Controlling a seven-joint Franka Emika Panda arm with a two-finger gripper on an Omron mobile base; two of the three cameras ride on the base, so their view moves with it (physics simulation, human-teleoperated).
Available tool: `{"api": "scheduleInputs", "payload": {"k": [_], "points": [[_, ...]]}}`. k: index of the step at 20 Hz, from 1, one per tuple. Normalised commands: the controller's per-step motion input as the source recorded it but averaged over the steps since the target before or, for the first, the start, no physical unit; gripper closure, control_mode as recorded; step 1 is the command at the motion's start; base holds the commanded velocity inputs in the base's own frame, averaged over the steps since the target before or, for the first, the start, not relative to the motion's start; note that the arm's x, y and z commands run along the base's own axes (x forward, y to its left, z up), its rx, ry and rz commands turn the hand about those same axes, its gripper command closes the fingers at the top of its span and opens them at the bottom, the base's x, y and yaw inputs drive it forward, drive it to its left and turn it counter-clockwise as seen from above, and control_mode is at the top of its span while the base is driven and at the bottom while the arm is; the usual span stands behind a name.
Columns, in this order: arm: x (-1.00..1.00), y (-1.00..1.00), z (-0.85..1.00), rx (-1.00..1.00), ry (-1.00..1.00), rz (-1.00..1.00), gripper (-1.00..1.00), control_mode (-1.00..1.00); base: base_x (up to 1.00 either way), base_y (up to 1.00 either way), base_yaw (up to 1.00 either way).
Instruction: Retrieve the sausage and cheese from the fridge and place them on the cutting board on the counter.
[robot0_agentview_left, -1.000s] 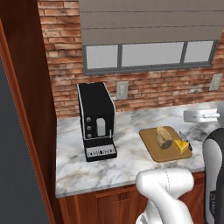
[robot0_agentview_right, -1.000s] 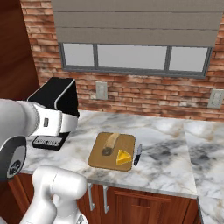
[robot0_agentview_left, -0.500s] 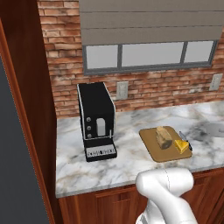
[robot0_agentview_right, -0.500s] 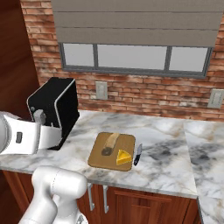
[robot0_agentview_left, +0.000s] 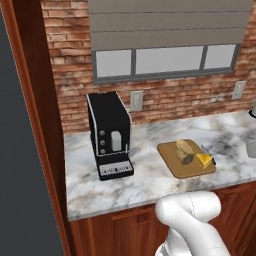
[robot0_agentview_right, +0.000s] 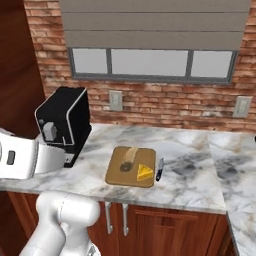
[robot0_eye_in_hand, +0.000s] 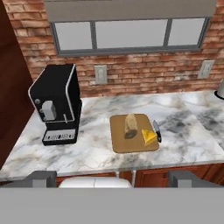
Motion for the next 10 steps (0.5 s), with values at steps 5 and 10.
{"api": "scheduleInputs", "payload": {"k": [5, 10], "points": [[0.0, 0.0, 0.0, 0.0, 0.0, 0.0, -1.0, 1.0, -0.81, 0.17, -0.07], [0.0, 0.0, 0.0, 0.0, 0.0, 0.0, -1.0, 1.0, -0.68, -0.13, 0.0]]}}
